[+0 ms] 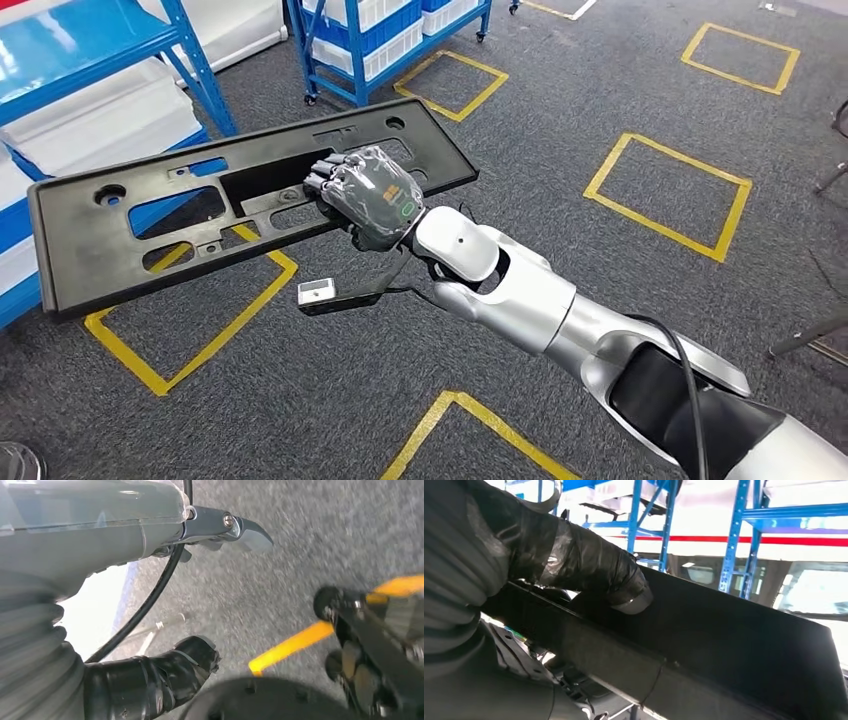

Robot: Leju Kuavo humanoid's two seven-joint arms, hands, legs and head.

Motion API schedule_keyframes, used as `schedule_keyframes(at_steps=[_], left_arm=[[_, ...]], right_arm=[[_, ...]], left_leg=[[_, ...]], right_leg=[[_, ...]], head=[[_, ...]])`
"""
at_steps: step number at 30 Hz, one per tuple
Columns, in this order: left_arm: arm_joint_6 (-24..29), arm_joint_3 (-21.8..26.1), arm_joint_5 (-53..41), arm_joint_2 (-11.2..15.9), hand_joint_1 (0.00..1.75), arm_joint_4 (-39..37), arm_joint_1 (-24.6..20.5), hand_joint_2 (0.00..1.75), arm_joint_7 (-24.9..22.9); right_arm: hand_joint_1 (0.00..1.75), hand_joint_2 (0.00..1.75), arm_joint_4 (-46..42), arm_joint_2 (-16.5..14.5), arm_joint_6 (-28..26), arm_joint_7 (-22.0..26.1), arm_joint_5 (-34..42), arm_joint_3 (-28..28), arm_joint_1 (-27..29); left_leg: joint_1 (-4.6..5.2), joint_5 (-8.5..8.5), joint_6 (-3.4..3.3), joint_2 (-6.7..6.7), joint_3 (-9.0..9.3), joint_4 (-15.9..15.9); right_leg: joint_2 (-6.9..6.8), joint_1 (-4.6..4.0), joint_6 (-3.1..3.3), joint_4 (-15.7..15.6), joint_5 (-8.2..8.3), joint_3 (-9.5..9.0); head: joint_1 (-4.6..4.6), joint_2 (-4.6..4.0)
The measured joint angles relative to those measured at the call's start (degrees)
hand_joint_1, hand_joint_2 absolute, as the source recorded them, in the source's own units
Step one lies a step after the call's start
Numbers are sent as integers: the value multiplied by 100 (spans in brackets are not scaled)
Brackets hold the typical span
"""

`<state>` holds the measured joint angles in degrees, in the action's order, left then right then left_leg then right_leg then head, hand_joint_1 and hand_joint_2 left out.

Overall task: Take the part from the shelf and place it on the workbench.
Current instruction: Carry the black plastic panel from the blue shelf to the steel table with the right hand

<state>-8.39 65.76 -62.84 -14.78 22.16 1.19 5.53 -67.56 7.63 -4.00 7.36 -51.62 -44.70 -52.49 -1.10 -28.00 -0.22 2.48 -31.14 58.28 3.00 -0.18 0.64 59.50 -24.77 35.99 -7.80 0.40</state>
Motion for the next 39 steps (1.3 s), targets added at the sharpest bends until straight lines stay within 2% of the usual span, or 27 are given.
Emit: schedule_keyframes(at_steps=[2, 5, 6, 7, 8, 9, 11, 13, 15, 17, 18, 20, 21, 22, 23, 24, 26, 28, 29, 30, 31, 33, 34, 36, 37, 38, 39], left_arm=[[3, 7, 0, 3, 0, -6, -11, 175, 0], [7, 21, 0, 7, 0, -12, -14, 175, 0], [7, 28, 0, 8, 0, -14, -15, 175, 0], [7, 34, 0, 9, 0, -18, -16, 175, 0], [7, 38, 0, 10, 0, -22, -19, 175, 0], [7, 40, -1, 11, 0, -27, -23, 175, 0], [9, 42, -9, 14, 0, -36, -33, 175, 4], [21, 46, -45, 23, 0, -49, -47, 175, 19], [44, 50, -98, 32, 0, -74, -66, 175, 40], [63, 52, -133, 46, 0, -102, -77, 175, 56], [69, 53, -142, 53, 0, -116, -78, 175, 60], [78, 55, -146, 68, 0, -144, -73, 175, 63], [81, 55, -146, 73, 0, -158, -73, 175, 63], [83, 55, -147, 79, 0, -168, -73, 175, 63], [84, 55, -148, 82, 0, -178, -74, 175, 63], [84, 55, -148, 86, 0, -184, -74, 175, 63], [85, 57, -149, 102, 0, -192, -69, 175, 63], [89, 59, -155, 119, 0, -204, -69, 175, 66], [96, 60, -168, 123, 0, -213, -73, 175, 67], [104, 60, -183, 125, 0, -220, -78, 175, 68], [114, 60, -197, 128, 0, -227, -81, 175, 68], [129, 62, -213, 134, 0, -240, -78, 175, 68], [135, 65, -214, 139, 0, -245, -72, 175, 68], [155, 83, -214, 144, 0, -252, -63, 175, 67], [167, 95, -212, 145, 0, -257, -64, 175, 65], [178, 111, -209, 145, 0, -264, -67, 175, 61], [187, 129, -204, 144, 0, -272, -71, 175, 55]], right_arm=[[175, 175, 9, 1, 0, 8, 3, 0, -16], [175, 175, 36, 2, 2, 9, 3, -1, -28], [175, 175, 49, 2, 4, 9, 3, -2, -21], [175, 175, 63, 2, 7, 10, 3, -2, -15], [175, 175, 78, 3, 9, 11, 3, -3, -13], [175, 175, 87, 3, 10, 11, 3, -3, -16], [175, 175, 96, 1, 14, 17, 4, -3, -33], [175, 175, 101, -8, 34, 23, 9, -4, -59], [175, 175, 116, -14, 63, 25, 18, -4, -78], [175, 175, 129, -15, 76, 26, 22, -5, -99], [175, 175, 133, -20, 78, 26, 25, -6, -114], [175, 175, 140, -37, 80, 23, 29, -11, -141], [175, 175, 146, -44, 83, 23, 31, -17, -145], [175, 175, 153, -48, 85, 26, 32, -27, -145], [175, 175, 159, -49, 87, 27, 32, -36, -145], [175, 175, 163, -50, 89, 29, 32, -44, -150], [175, 175, 164, -54, 90, 29, 32, -48, -171], [175, 175, 168, -62, 92, 28, 32, -50, -190], [175, 175, 172, -64, 97, 27, 28, -51, -195], [175, 175, 176, -61, 103, 24, 20, -53, -200], [175, 175, 180, -49, 108, 17, 9, -54, -212], [175, 175, 188, -14, 119, -14, -44, -55, -281], [175, 175, 191, 11, 123, -39, -83, -55, -325], [175, 175, 192, 80, 134, -86, -181, -55, -398], [175, 175, 192, 136, 140, -105, -229, -55, -419], [175, 175, 192, 200, 145, -122, -281, -55, -444], [175, 175, 192, 280, 147, -139, -334, -55, -480]], left_leg=[[-30, 50, -79, -139, 19, -72], [-27, 84, -136, -336, 5, -97], [-24, 84, -135, -398, -4, -88], [-23, 80, -130, -456, -9, -77], [-25, 73, -120, -512, -11, -64], [-29, 62, -103, -564, -9, -48], [-20, 26, -46, -652, -10, -11], [5, 7, 22, -727, -17, 5], [5, 2, 93, -795, -7, -8], [-22, -131, 150, -675, -58, 129], [-32, -290, 161, -550, -168, 369], [-27, -673, 150, -337, -529, 1126], [-20, -784, 140, -299, -701, 1468], [-14, -789, 124, -283, -799, 1643], [-9, -675, 101, -270, -796, 1598], [-4, -470, 70, -239, -693, 1337], [1, -81, -4, 8, -384, 581], [13, 36, -42, 218, -215, 167], [23, 28, -51, 217, -195, 128], [23, 45, -63, 150, -176, 92], [16, 71, -87, 71, -154, 49], [-5, 121, -144, -96, -111, -37], [0, 132, -162, -177, -101, -57], [12, 128, -174, -333, -104, -59], [13, 121, -172, -409, -103, -56], [13, 111, -166, -481, -99, -50], [12, 97, -156, -545, -95, -40]], right_leg=[[-35, -4, -59, 174, -124, 100], [-210, 42, -140, 1152, -628, 549], [-236, 68, -164, 1445, -718, 677], [-255, 93, -185, 1560, -709, 720], [-279, 117, -199, 1457, -599, 654], [-326, 134, -207, 1144, -413, 483], [-521, 120, -197, 386, -141, 96], [-616, 65, -141, 57, -96, -46], [-513, 40, -64, 46, -84, -25], [-415, 53, 17, 10, -51, -21], [-366, 61, 62, -7, -32, -19], [-262, 41, 120, -12, -14, 0], [-197, 23, 132, -9, -10, 7], [-129, 5, 136, -4, -8, 10], [-55, -11, 137, 5, -7, 10], [23, -24, 137, 18, -7, 8], [165, -34, 131, 54, -6, 28], [295, -9, 89, 79, 15, 86], [365, 5, 51, 74, 37, 112], [437, 17, 10, 60, 61, 127], [408, 12, -21, 69, 58, 139], [136, -10, -73, 324, -116, 263], [-55, -3, -94, 619, -289, 400], [-223, 43, -147, 1335, -613, 743], [-250, 71, -172, 1542, -658, 836], [-272, 100, -194, 1550, -601, 828], [-308, 124, -210, 1323, -449, 696]], head=[[-5, -1], [-10, -1], [-12, -1], [-11, -1], [-12, -1], [-12, -1], [-11, -1], [-9, 0], [-8, 1], [-7, 0], [-7, 0], [-6, -1], [-7, -1], [-7, -1], [-7, -1], [-7, -1], [-9, -1], [-9, 0], [-8, 0], [-7, 1], [-8, 0], [-13, 0], [-14, 0], [-15, 0], [-15, 0], [-16, 0], [-15, 0]])
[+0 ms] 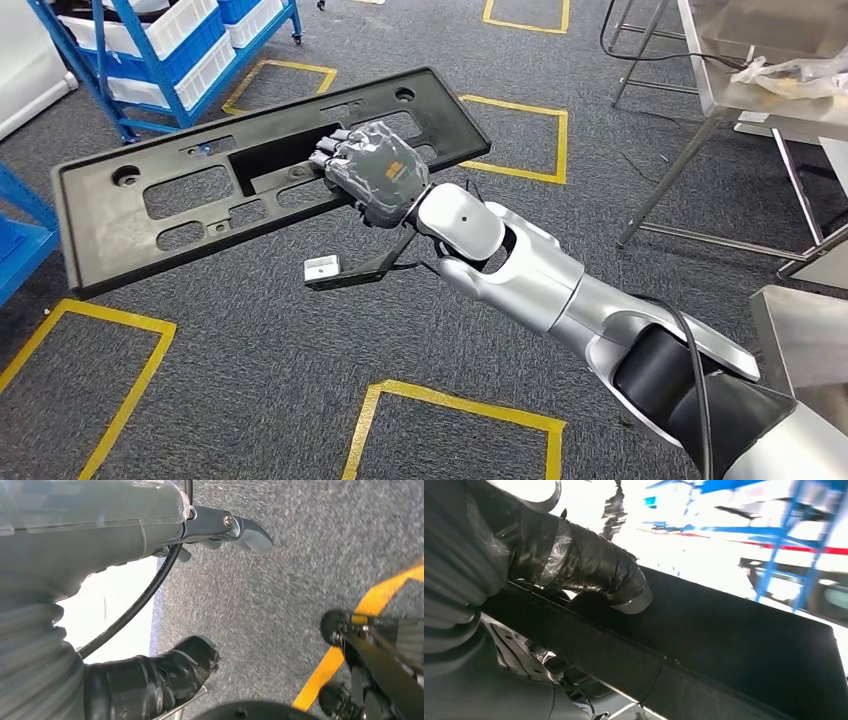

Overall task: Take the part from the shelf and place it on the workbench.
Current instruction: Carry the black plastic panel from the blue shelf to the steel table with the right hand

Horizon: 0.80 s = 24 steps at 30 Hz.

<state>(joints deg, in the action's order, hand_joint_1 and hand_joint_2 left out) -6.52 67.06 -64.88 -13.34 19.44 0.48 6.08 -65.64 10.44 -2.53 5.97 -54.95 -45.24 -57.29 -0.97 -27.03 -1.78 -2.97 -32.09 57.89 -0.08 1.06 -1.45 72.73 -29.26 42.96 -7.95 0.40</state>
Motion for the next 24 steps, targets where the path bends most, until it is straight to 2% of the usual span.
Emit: schedule_keyframes(at_steps=[1, 3, 4, 5, 7, 9, 11, 12, 13, 14, 15, 16, 17, 18, 20, 22, 23, 24], left_arm=[[8, 21, 5, -3, 0, -8, -3, 175, -4], [21, 64, 14, -11, 0, -25, -3, 175, -15], [26, 83, 16, -15, 0, -32, -4, 175, -20], [30, 97, 19, -20, 0, -41, -4, 175, -25], [35, 115, 22, -31, 0, -53, -11, 175, -29], [42, 136, 33, -38, 0, -60, -13, 175, -32], [51, 175, 49, -39, 0, -67, -11, 175, -33], [55, 196, 56, -39, 0, -72, -12, 175, -33], [60, 212, 60, -39, 0, -78, -12, 175, -34], [68, 226, 61, -39, 0, -84, -13, 175, -36], [78, 236, 62, -39, 0, -90, -13, 175, -37], [88, 246, 62, -39, 0, -94, -14, 175, -38], [97, 257, 61, -38, 0, -98, -13, 175, -39], [103, 270, 61, -38, 0, -104, -11, 175, -39], [111, 299, 62, -36, 0, -119, -20, 175, -38], [116, 326, 62, -34, 0, -135, -45, 175, -38], [121, 335, 61, -33, 0, -142, -58, 175, -38], [125, 342, 61, -31, 0, -148, -65, 175, -38]], right_arm=[[175, 175, 0, 91, -2, -16, -49, 0, -51], [175, 175, -3, 273, -12, -43, -121, 2, -165], [175, 175, -5, 364, -16, -51, -143, 5, -205], [175, 175, -7, 444, -19, -56, -158, 9, -228], [175, 175, -11, 581, -23, -62, -177, 14, -246], [175, 175, -21, 657, -35, -85, -196, 15, -270], [175, 175, -30, 717, -59, -117, -228, 15, -290], [175, 175, -33, 761, -70, -127, -248, 15, -293], [175, 175, -33, 814, -77, -129, -266, 15, -292], [175, 175, -34, 877, -79, -131, -279, 17, -291], [175, 175, -42, 936, -79, -133, -287, 23, -291], [175, 175, -50, 997, -79, -134, -289, 34, -294], [175, 175, -60, 1057, -79, -136, -293, 54, -296], [175, 175, -67, 1114, -80, -140, -297, 79, -303], [175, 175, -78, 1242, -86, -158, -309, 131, -313], [175, 175, -97, 1393, -96, -183, -329, 177, -306], [175, 175, -107, 1483, -106, -194, -341, 211, -299], [175, 175, -116, 1556, -116, -205, -352, 251, -297]], left_leg=[[-1, -18, 18, -53, 8, 14], [18, -58, 73, -137, 18, 41], [28, -76, 105, -177, 28, 47], [34, -89, 134, -220, 39, 43], [14, -132, 194, -275, 67, 51], [-17, -317, 231, -82, -18, 289], [-26, -672, 237, 186, -334, 965], [-23, -824, 237, 239, -535, 1358], [-20, -884, 234, 260, -694, 1640], [-19, -827, 226, 270, -768, 1723], [-19, -657, 211, 287, -737, 1579], [-20, -418, 191, 338, -621, 1255], [-24, -207, 169, 461, -477, 882], [-32, -73, 154, 583, -343, 548], [-26, -16, 133, 720, -216, 242], [-16, -3, 90, 607, -184, 172], [-19, 21, 49, 540, -161, 125], [-23, 47, 8, 474, -137, 74]], right_leg=[[-83, 13, -5, -400, 189, -223], [-284, -31, 23, -1093, 403, -597], [-337, -60, 46, -1263, 425, -679], [-327, -93, 68, -1298, 408, -685], [-197, -93, 124, -1334, 431, -692], [-72, -67, 207, -1374, 457, -712], [50, -58, 265, -1387, 465, -720], [117, -67, 278, -1384, 462, -720], [190, -77, 284, -1378, 458, -723], [267, -87, 286, -1368, 454, -725], [342, -92, 284, -1357, 449, -730], [416, -92, 278, -1341, 440, -735], [482, -89, 264, -1321, 427, -730], [549, -88, 243, -1291, 415, -712], [680, -64, 172, -1264, 423, -646], [790, -31, 89, -1285, 455, -605], [719, -30, 62, -1258, 433, -587], [575, -35, 39, -1137, 354, -526]], head=[[-1, -1], [0, -1], [1, 0], [2, 0], [2, 1], [2, 0], [3, -1], [3, -1], [3, -1], [3, -1], [3, -1], [4, -1], [3, -1], [2, -1], [3, 1], [5, 1], [-1, 1], [-6, 1]])
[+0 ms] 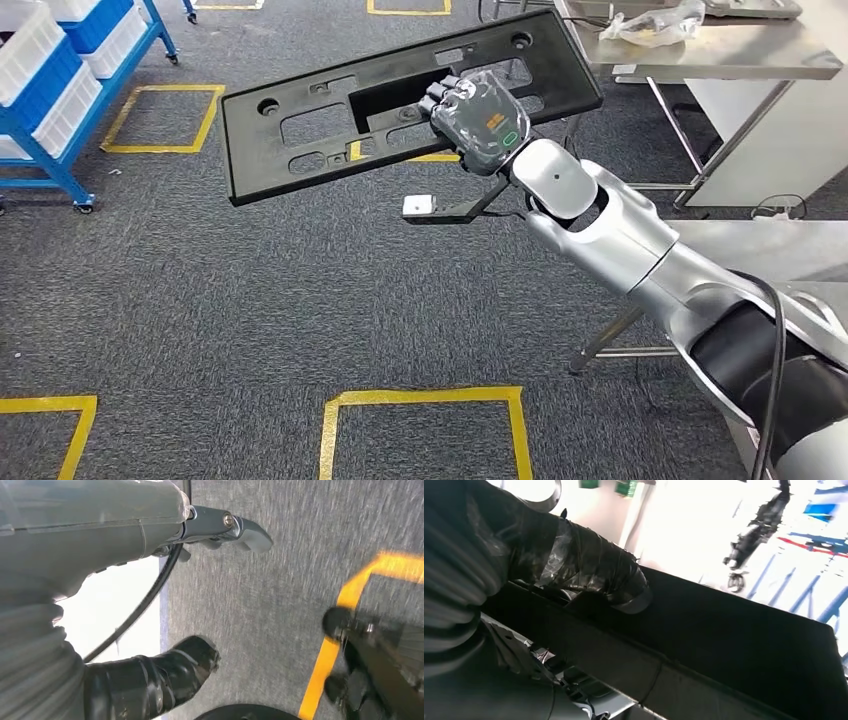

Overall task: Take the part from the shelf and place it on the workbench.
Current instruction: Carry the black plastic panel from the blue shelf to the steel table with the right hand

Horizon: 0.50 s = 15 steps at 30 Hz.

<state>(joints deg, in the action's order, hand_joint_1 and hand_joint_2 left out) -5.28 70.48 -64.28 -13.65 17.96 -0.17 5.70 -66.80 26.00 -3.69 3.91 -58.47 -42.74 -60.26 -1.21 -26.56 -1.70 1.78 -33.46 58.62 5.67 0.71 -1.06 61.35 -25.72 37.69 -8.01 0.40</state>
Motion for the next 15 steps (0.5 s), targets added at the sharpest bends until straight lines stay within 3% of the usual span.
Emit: schedule_keyframes(at_steps=[2, 4, 5, 6, 7, 9, 11, 13, 15], left_arm=[[8, 8, -1, 3, 0, -13, -1, 175, 1], [10, 17, -1, 3, 0, -30, 7, 175, 1], [13, 22, -1, 3, 0, -37, 6, 175, 1], [18, 29, -2, 3, 0, -43, 2, 175, 1], [22, 35, -2, 3, 0, -48, -2, 175, 1], [31, 48, -3, 3, 0, -51, -6, 175, 0], [40, 69, -3, 3, 0, -56, -7, 175, -5], [46, 100, -7, 3, 0, -65, -22, 175, -14], [49, 131, -12, 4, 0, -72, -34, 175, -20]], right_arm=[[175, 175, -10, 118, -21, -27, -11, 78, 0], [175, 175, -11, 183, -31, -54, -13, 112, 24], [175, 175, -11, 218, -35, -65, -12, 118, 49], [175, 175, -11, 269, -38, -78, -9, 132, 75], [175, 175, -11, 325, -39, -90, -4, 155, 97], [175, 175, -8, 431, -39, -110, 4, 227, 116], [175, 175, 15, 510, -39, -124, 12, 305, 118], [175, 175, 61, 588, -42, -133, 13, 360, 120], [175, 175, 114, 663, -48, -134, 4, 417, 116]], left_leg=[[13, 22, -51, -136, 30, -54], [33, 8, -63, -286, 34, -55], [38, -4, -65, -361, 37, -52], [40, -17, -61, -433, 42, -46], [41, -34, -51, -496, 51, -39], [62, -78, -8, -603, 81, -22], [88, -119, 51, -705, 118, -18], [87, -159, 112, -809, 156, -23], [63, -280, 164, -671, 133, 105]], right_leg=[[-366, -5, -36, 575, -304, 283], [-499, 17, -74, 1232, -546, 622], [-520, 29, -88, 1345, -532, 684], [-544, 41, -97, 1229, -414, 627], [-592, 49, -99, 911, -227, 459], [-854, 19, -73, 127, 64, 51], [-987, -45, -14, -205, 122, -117], [-849, -65, 50, -217, 129, -126], [-732, -46, 116, -261, 145, -162]], head=[[-10, -1], [-11, -1], [-10, 0], [-11, 0], [-11, -1], [-10, -1], [-9, 0], [-8, 0], [-6, 1]])
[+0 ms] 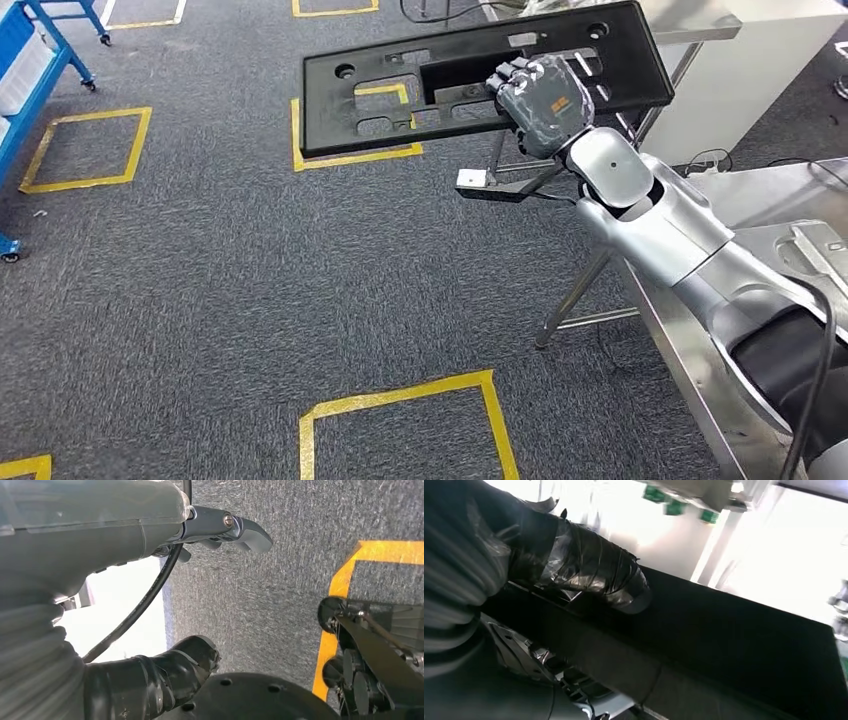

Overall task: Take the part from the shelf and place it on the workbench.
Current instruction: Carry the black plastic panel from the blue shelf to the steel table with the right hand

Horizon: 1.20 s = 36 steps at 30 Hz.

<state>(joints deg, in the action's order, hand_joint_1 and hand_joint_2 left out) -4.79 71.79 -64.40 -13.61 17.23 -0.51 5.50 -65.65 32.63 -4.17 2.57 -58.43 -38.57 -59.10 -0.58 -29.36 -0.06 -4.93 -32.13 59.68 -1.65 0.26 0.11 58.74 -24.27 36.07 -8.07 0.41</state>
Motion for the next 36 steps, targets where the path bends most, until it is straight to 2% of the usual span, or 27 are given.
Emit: schedule_keyframes(at_steps=[1, 2, 3, 4, 5, 6, 7, 9, 11, 12, 13, 14, 16, 17, 18, 19, 20, 21, 22, 24, 26, 29, 31, 33, 34, 35, 36], left_arm=[[1, 12, -1, 1, 0, -3, 0, 175, -1], [2, 22, -2, 1, 0, -6, 6, 175, -2], [3, 32, -2, 2, 0, -10, 11, 175, -2], [3, 39, -2, 3, 0, -14, 17, 175, -2], [4, 47, -2, 5, 0, -17, 21, 175, -2], [4, 55, -2, 9, 0, -20, 24, 175, -3], [4, 60, -3, 13, 0, -21, 22, 175, -3], [4, 64, -7, 26, 0, -24, 18, 175, -4], [2, 67, -19, 37, 0, -26, 17, 175, -11], [1, 69, -28, 40, 0, -27, 16, 175, -23], [-1, 72, -39, 42, 0, -28, 14, 175, -35], [-2, 75, -48, 45, 0, -30, 7, 175, -50], [0, 85, -55, 51, 0, -31, 1, 175, -66], [1, 91, -57, 53, 0, -32, 3, 175, -74], [2, 99, -58, 55, 0, -32, 8, 175, -81], [3, 108, -62, 57, 0, -32, 11, 175, -90], [4, 115, -70, 57, 0, -32, 11, 175, -97], [5, 121, -79, 57, 0, -32, 10, 175, -107], [7, 126, -87, 57, 0, -34, 9, 175, -116], [11, 138, -93, 58, 0, -38, 7, 175, -131], [13, 151, -93, 67, 0, -40, 3, 175, -138], [14, 161, -93, 74, 0, -42, -21, 175, -146], [14, 164, -93, 74, 0, -46, -43, 175, -153], [14, 165, -93, 74, 0, -51, -43, 175, -156], [14, 165, -93, 75, 0, -54, -42, 175, -157], [14, 166, -93, 75, 0, -56, -40, 175, -158], [14, 167, -93, 75, 0, -57, -38, 175, -160]], right_arm=[[175, 175, 32, 34, -4, -4, -2, 31, -5], [175, 175, 61, 51, -9, -10, 4, 57, -6], [175, 175, 94, 63, -15, -15, 18, 71, -1], [175, 175, 126, 74, -21, -17, 34, 76, 17], [175, 175, 151, 82, -26, -16, 50, 76, 46], [175, 175, 174, 95, -34, -12, 66, 76, 77], [175, 175, 193, 113, -42, -9, 75, 79, 103], [175, 175, 223, 149, -58, -10, 86, 102, 133], [175, 175, 250, 183, -72, -15, 89, 139, 149], [175, 175, 262, 196, -80, -18, 92, 155, 168], [175, 175, 272, 218, -87, -20, 95, 169, 201], [175, 175, 280, 243, -95, -22, 100, 190, 242], [175, 175, 301, 306, -116, -30, 121, 256, 306], [175, 175, 312, 325, -136, -38, 139, 297, 326], [175, 175, 323, 334, -157, -46, 157, 333, 345], [175, 175, 333, 337, -178, -55, 169, 359, 375], [175, 175, 344, 341, -196, -61, 175, 377, 422], [175, 175, 357, 350, -206, -65, 176, 396, 476], [175, 175, 372, 360, -212, -68, 174, 419, 528], [175, 175, 402, 384, -219, -71, 172, 485, 593], [175, 175, 428, 398, -230, -76, 171, 558, 625], [175, 175, 464, 438, -244, -80, 170, 636, 666], [175, 175, 473, 474, -249, -80, 169, 679, 674], [175, 175, 476, 480, -250, -81, 169, 716, 677], [175, 175, 479, 476, -250, -80, 169, 723, 686], [175, 175, 482, 471, -250, -77, 169, 723, 700], [175, 175, 486, 468, -250, -74, 169, 723, 716]], left_leg=[[-10, -134, 14, 146, -97, 215], [-17, -303, 16, 306, -251, 547], [-17, -474, 16, 402, -450, 939], [-17, -588, 19, 442, -635, 1291], [-15, -600, 19, 459, -754, 1494], [-14, -492, 12, 470, -776, 1477], [-14, -283, -4, 506, -698, 1238], [-28, 139, -59, 768, -418, 502], [-34, 265, -95, 996, -244, 66], [-29, 245, -108, 1005, -218, 16], [-19, 251, -127, 937, -198, -30], [-18, 275, -162, 865, -173, -81], [-30, 328, -236, 725, -108, -199], [-30, 340, -258, 652, -87, -234], [-24, 338, -268, 579, -74, -248], [-21, 329, -269, 496, -68, -250], [-22, 314, -267, 417, -61, -249], [-25, 296, -256, 339, -50, -246], [-30, 275, -239, 268, -37, -239], [-36, 210, -178, 139, -11, -200], [-17, 134, -92, 37, 17, -148], [-17, 56, 15, -70, 84, -138], [-49, -105, 56, 102, 22, 66], [-61, -440, 56, 365, -296, 719], [-53, -602, 47, 424, -515, 1131], [-41, -680, 32, 450, -704, 1452], [-24, -646, 5, 465, -815, 1592]], right_leg=[[51, 15, 41, -21, 8, -19], [107, 11, 71, -28, 8, -24], [173, 6, 99, -26, 8, -24], [253, -2, 114, -22, 4, -23], [341, -10, 120, -14, 1, -25], [434, -15, 121, -2, -3, -26], [524, -15, 117, 15, -10, -27], [678, -10, 89, 63, -32, -7], [810, 16, 32, 105, -34, 56], [882, 31, -7, 104, -20, 86], [949, 52, -49, 86, 0, 105], [924, 65, -82, 83, 3, 113], [629, 55, -141, 282, -135, 214], [431, 56, -165, 560, -288, 348], [300, 62, -198, 921, -463, 533], [249, 83, -229, 1289, -602, 725], [223, 109, -259, 1540, -658, 861], [203, 137, -287, 1581, -607, 890], [168, 164, -314, 1396, -461, 800], [-16, 184, -350, 617, -105, 385], [-133, 146, -302, 119, 38, 123], [5, 108, -158, 99, 2, 107], [106, 119, -63, 84, -6, 82], [197, 102, 15, 76, -20, 58], [254, 79, 39, 78, -28, 52], [321, 55, 54, 80, -35, 44], [393, 32, 65, 84, -41, 36]], head=[[0, 0], [1, 0], [2, 0], [1, -1], [1, 0], [1, 0], [1, -1], [0, -1], [-3, 0], [0, 0], [0, 0], [0, 0], [-4, -1], [-6, 0], [-8, 0], [-6, 1], [-8, 1], [-8, 0], [-8, 0], [-8, 0], [-6, 0], [-2, -1], [1, 0], [2, -1], [4, -1], [3, -1], [3, -1]])
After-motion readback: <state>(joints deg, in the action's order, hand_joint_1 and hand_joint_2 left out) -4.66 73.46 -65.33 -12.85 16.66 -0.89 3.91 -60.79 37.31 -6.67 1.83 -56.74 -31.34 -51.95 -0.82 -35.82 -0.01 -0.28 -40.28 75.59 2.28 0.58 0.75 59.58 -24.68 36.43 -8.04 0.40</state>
